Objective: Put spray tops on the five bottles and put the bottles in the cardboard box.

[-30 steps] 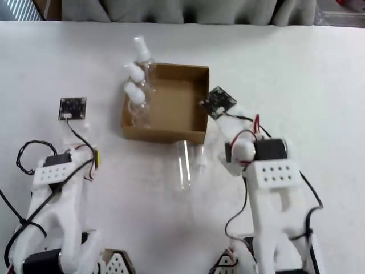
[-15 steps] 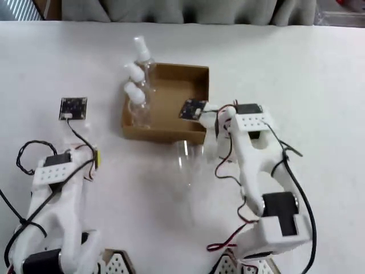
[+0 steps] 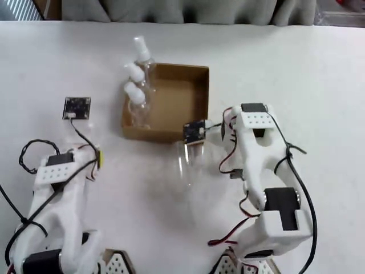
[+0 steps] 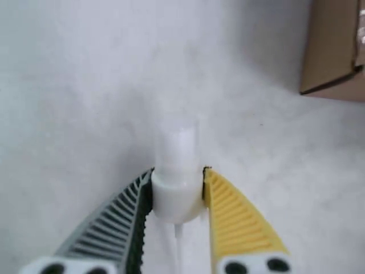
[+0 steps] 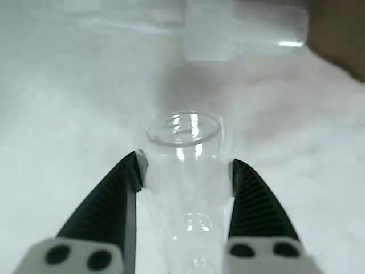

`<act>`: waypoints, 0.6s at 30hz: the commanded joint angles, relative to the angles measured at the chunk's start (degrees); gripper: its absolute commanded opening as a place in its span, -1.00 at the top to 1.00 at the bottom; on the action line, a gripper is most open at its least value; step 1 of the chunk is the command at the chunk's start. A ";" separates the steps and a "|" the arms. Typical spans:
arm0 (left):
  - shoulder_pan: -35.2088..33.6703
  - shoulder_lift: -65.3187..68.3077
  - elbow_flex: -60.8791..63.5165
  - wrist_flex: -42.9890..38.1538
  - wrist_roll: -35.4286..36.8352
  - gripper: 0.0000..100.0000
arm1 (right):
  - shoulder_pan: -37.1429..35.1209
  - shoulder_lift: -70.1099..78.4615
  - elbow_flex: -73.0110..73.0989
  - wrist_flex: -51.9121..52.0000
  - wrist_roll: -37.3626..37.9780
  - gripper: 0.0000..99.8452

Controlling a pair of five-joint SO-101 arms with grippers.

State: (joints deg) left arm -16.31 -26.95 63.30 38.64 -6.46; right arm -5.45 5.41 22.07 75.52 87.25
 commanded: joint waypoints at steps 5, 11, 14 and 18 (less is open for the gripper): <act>0.84 -2.24 -0.44 -0.88 -0.62 0.96 | 4.18 -2.59 -0.97 1.54 0.97 0.40; 1.19 -2.15 -0.44 -0.88 -0.62 0.96 | 5.49 -8.40 -1.49 6.02 0.62 0.56; 1.19 -2.15 -0.44 -0.88 -0.62 0.96 | 7.16 -15.60 -1.41 10.07 0.44 0.67; 1.10 -2.15 -0.44 -0.88 -0.62 0.96 | 12.79 -25.10 -0.97 10.24 -7.74 0.80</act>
State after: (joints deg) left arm -15.87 -26.95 63.30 38.64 -6.46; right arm 3.52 -12.18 22.07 85.36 85.14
